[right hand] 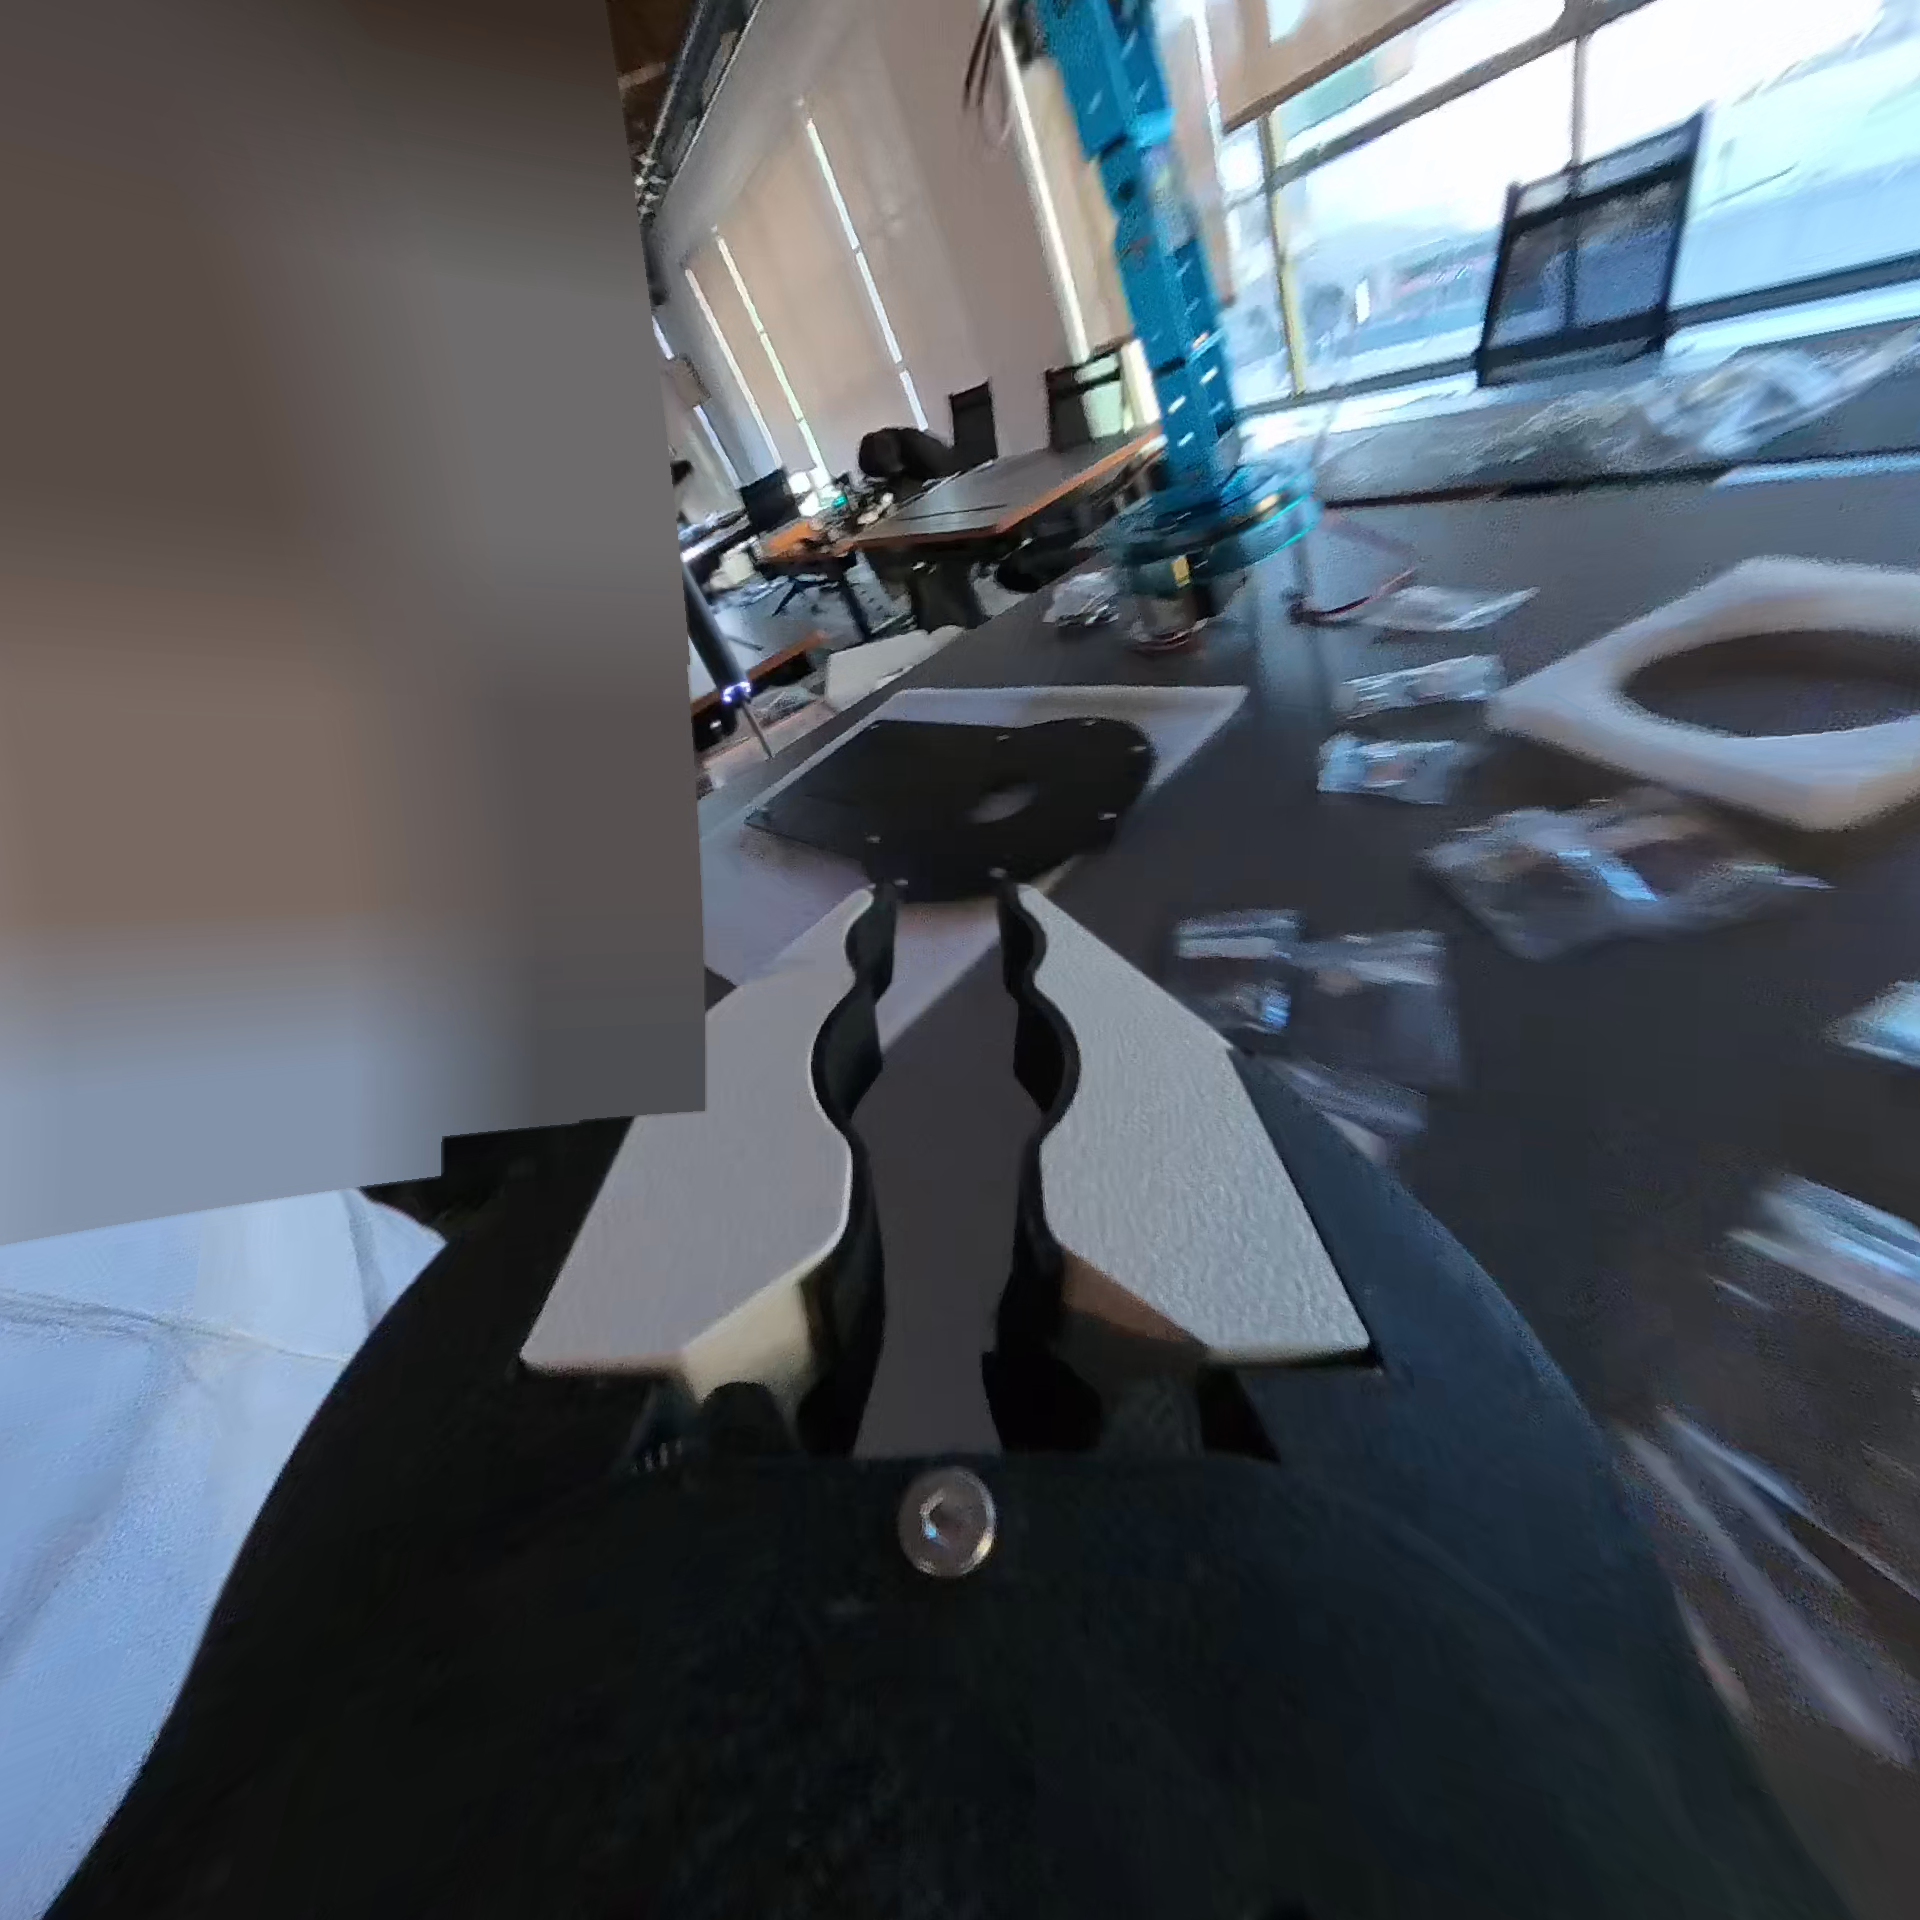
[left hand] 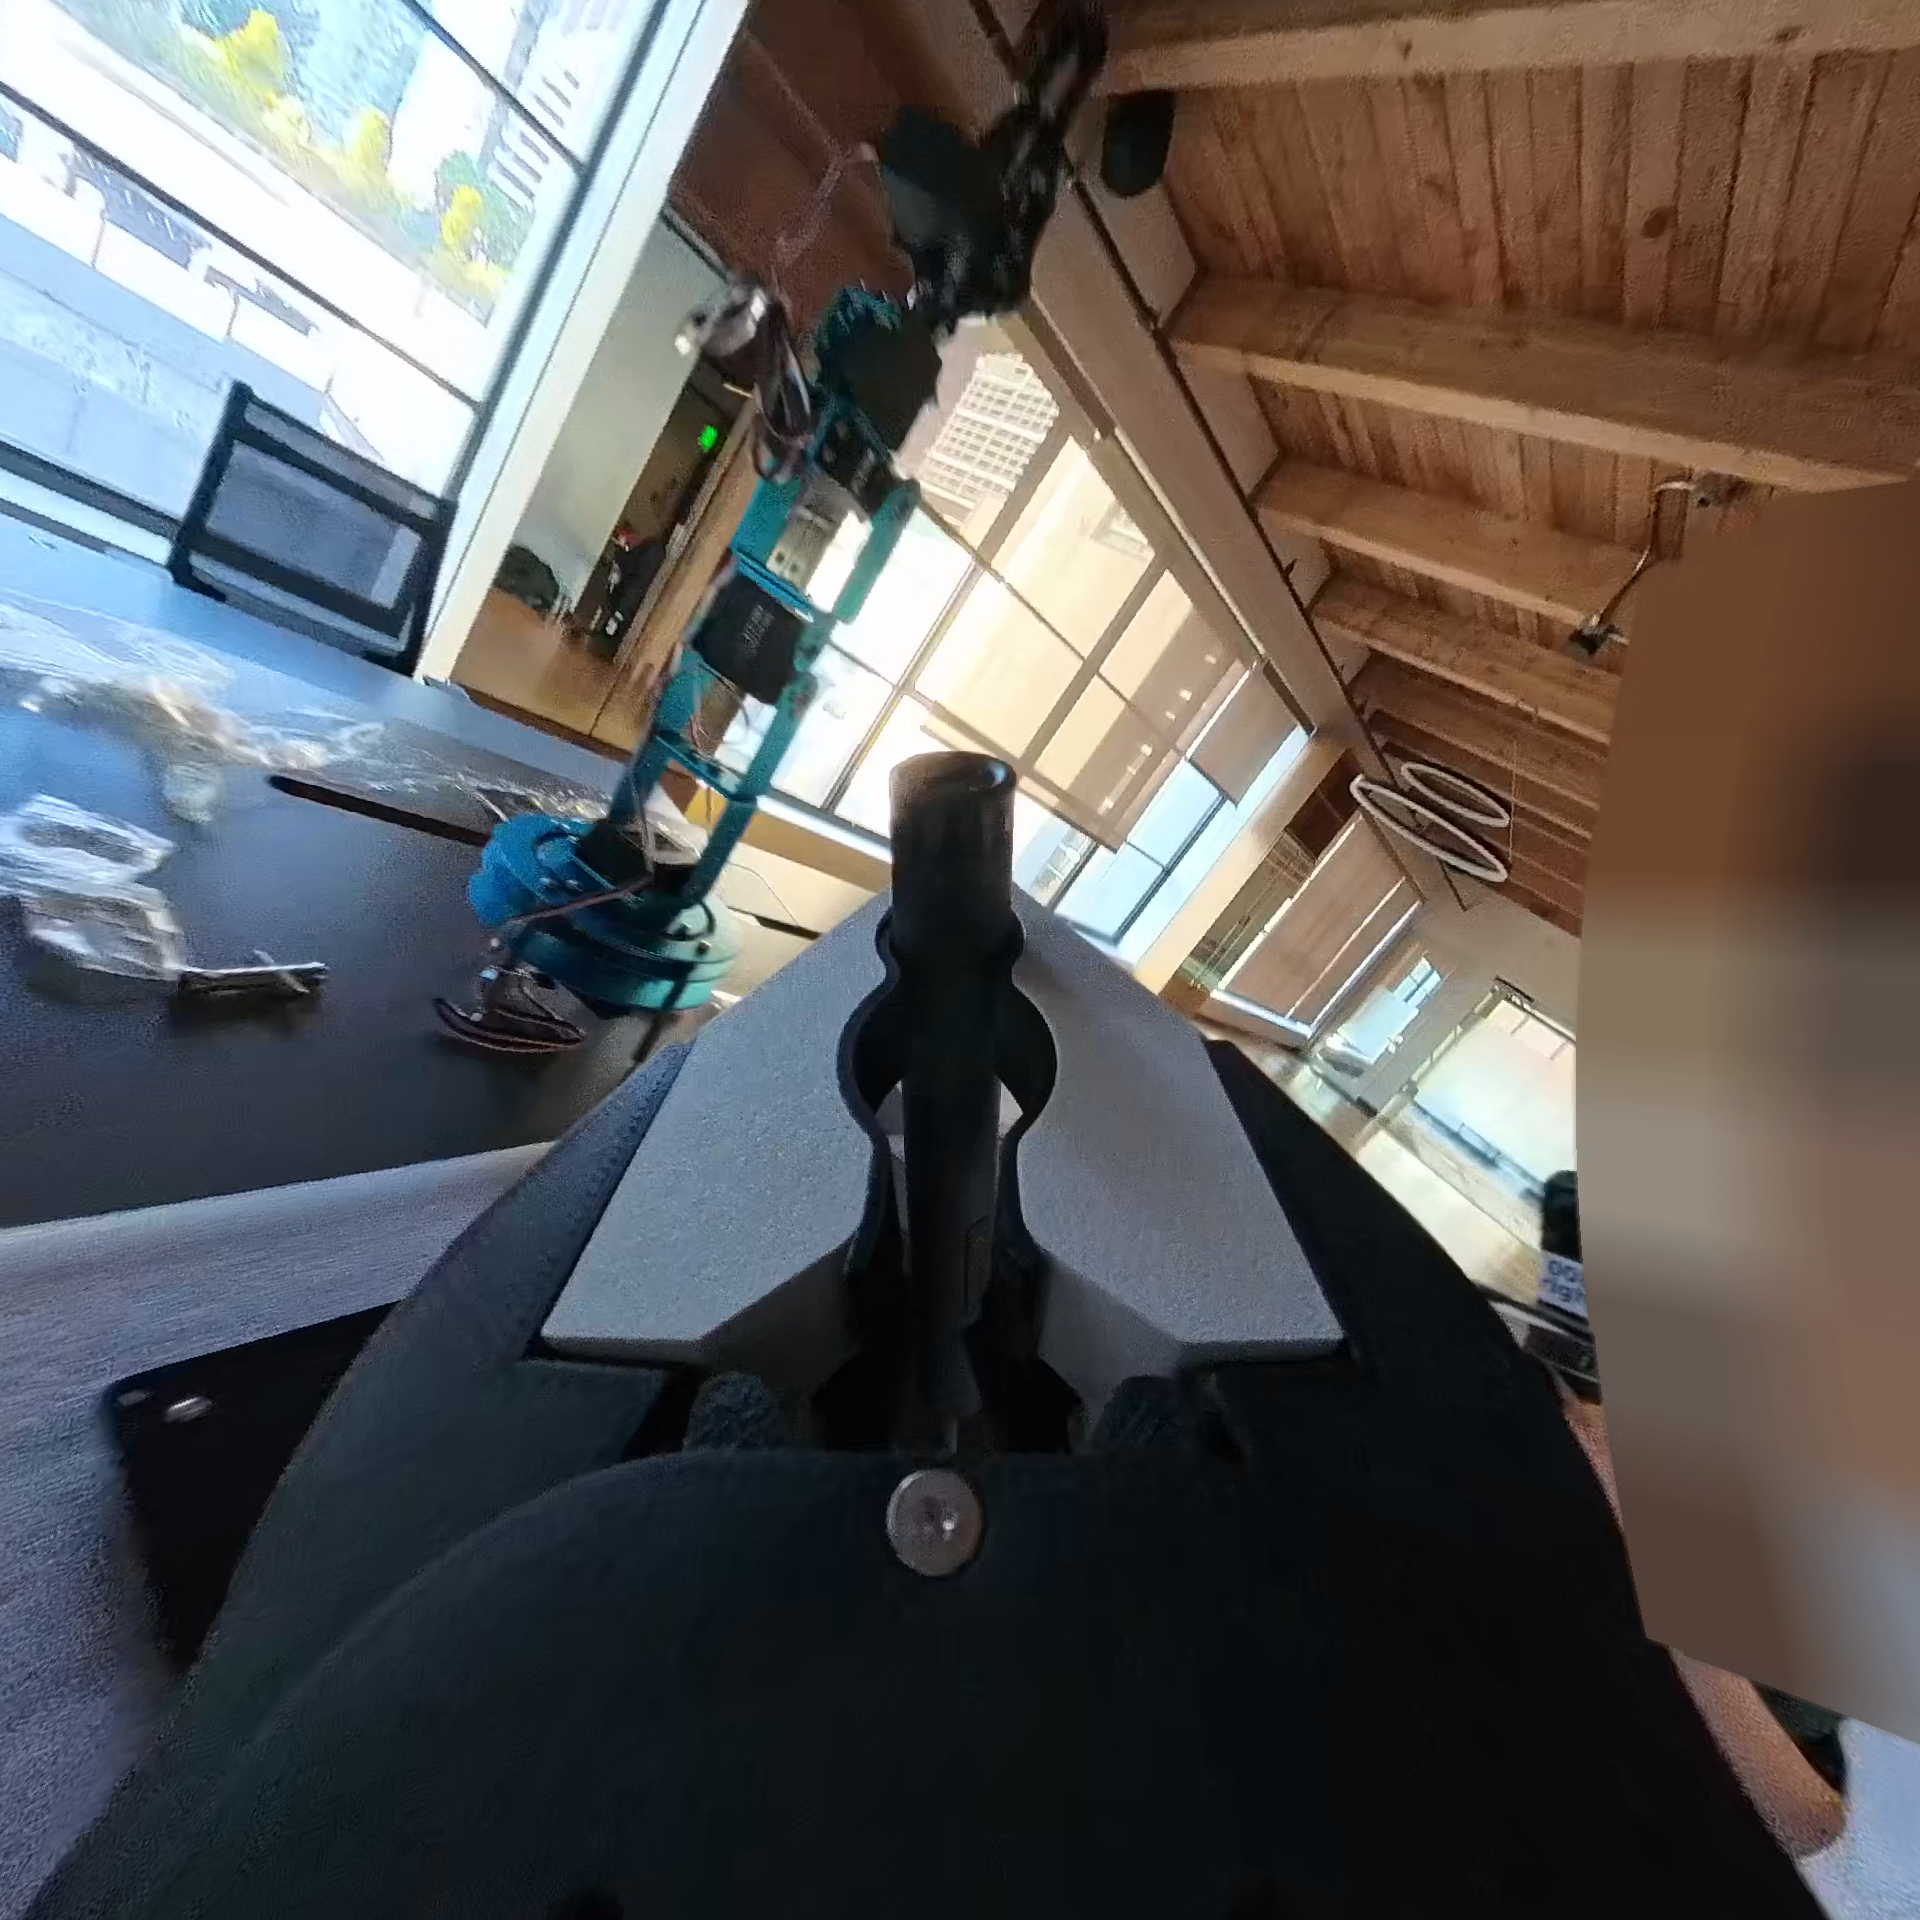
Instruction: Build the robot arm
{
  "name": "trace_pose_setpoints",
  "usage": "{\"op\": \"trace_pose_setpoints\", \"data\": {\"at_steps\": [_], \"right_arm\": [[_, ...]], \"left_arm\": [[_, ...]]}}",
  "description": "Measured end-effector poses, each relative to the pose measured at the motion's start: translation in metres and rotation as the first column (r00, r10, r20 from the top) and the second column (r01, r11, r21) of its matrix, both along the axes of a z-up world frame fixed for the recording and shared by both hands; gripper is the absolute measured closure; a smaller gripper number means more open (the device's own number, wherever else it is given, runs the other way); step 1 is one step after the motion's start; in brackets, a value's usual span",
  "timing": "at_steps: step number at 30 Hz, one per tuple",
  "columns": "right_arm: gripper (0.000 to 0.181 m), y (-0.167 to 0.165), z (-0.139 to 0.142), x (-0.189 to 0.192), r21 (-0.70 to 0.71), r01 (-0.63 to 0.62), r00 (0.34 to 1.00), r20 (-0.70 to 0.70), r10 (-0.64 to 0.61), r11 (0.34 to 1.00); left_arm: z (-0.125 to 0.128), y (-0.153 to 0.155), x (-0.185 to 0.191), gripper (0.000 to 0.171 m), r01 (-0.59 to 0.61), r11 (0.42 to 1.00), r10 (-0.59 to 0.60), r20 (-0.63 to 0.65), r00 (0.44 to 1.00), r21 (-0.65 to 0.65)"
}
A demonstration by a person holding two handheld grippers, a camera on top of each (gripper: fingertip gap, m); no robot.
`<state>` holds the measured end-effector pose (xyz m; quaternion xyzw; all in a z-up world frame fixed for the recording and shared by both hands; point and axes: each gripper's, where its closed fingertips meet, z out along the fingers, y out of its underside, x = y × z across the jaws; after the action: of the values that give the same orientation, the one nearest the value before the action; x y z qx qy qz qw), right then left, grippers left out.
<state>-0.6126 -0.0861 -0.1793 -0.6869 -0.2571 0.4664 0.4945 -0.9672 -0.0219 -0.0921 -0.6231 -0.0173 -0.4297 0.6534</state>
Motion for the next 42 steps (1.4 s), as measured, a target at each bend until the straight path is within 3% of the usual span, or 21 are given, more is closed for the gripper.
{"op": "trace_pose_setpoints", "data": {"at_steps": [4, 6, 10, 13, 17, 24, 26, 29, 32, 35, 37, 39, 40, 42], "right_arm": [[0.158, 0.004, -0.025, -0.104, -0.086, -0.133, 0.989, 0.052, 0.138, 0.987], [0.158, 0.012, -0.038, -0.146, -0.057, -0.143, 0.976, 0.156, 0.151, 0.988], [0.158, 0.032, -0.055, -0.203, 0.105, -0.123, 0.922, 0.381, 0.074, 0.987], [0.157, 0.030, -0.065, -0.230, 0.096, -0.154, 0.896, 0.432, 0.098, 0.983], [0.154, 0.028, -0.080, -0.226, 0.119, -0.175, 0.836, 0.543, 0.083, 0.977], [0.149, 0.025, -0.094, -0.174, 0.135, -0.223, 0.747, 0.660, 0.080, 0.965], [0.149, 0.021, -0.094, -0.172, 0.102, -0.218, 0.762, 0.639, 0.103, 0.971], [0.150, 0.004, -0.069, -0.206, 0.027, -0.263, 0.871, 0.436, 0.225, 0.965], [0.150, 0.004, -0.026, -0.258, -0.054, -0.340, 0.920, 0.189, 0.344, 0.939], [0.140, 0.015, 0.011, -0.316, -0.138, -0.477, 0.875, 0.010, 0.483, 0.868], [0.125, 0.024, 0.004, -0.346, -0.207, -0.521, 0.832, 0.096, 0.547, 0.828], [0.121, 0.027, -0.004, -0.363, -0.229, -0.532, 0.797, 0.191, 0.573, 0.816], [0.123, 0.027, -0.003, -0.369, -0.219, -0.535, 0.790, 0.212, 0.575, 0.816], [0.149, 0.025, 0.003, -0.375, -0.158, -0.549, 0.784, 0.242, 0.571, 0.821]], "left_arm": [[-0.002, -0.021, -0.044, 0.164, -0.016, 1.000, 0.015, 0.042, 0.999, 0.023], [-0.003, -0.030, -0.060, 0.164, -0.008, 0.999, 0.006, 0.075, 0.997, 0.038], [-0.006, -0.043, -0.085, 0.164, 0.028, 0.998, -0.033, 0.108, 0.994, 0.053], [-0.014, -0.049, -0.104, 0.164, 0.013, 0.999, -0.018, 0.118, 0.993, 0.045], [-0.034, -0.052, -0.115, 0.164, 0.057, 0.998, -0.053, 0.221, 0.974, -0.015], [-0.079, -0.040, -0.097, 0.164, 0.184, 0.966, -0.095, 0.413, 0.906, -0.181], [-0.090, -0.037, -0.095, 0.164, 0.192, 0.956, -0.081, 0.433, 0.898, -0.220], [-0.087, -0.032, -0.099, 0.164, 0.159, 0.961, -0.038, 0.461, 0.886, -0.227], [-0.072, -0.022, -0.083, 0.164, 0.153, 0.964, -0.055, 0.402, 0.914, -0.216], [-0.049, -0.006, -0.054, 0.163, 0.152, 0.970, -0.098, 0.267, 0.959, -0.191], [-0.032, 0.003, -0.034, 0.163, 0.150, 0.975, -0.122, 0.165, 0.979, -0.165], [-0.018, 0.008, -0.016, 0.163, 0.145, 0.979, -0.138, 0.064, 0.988, -0.144], [-0.013, 0.010, -0.009, 0.163, 0.142, 0.980, -0.142, 0.014, 0.990, -0.136], [-0.006, 0.011, 0.002, 0.163, 0.130, 0.984, -0.140, -0.075, 0.987, -0.120]]}}
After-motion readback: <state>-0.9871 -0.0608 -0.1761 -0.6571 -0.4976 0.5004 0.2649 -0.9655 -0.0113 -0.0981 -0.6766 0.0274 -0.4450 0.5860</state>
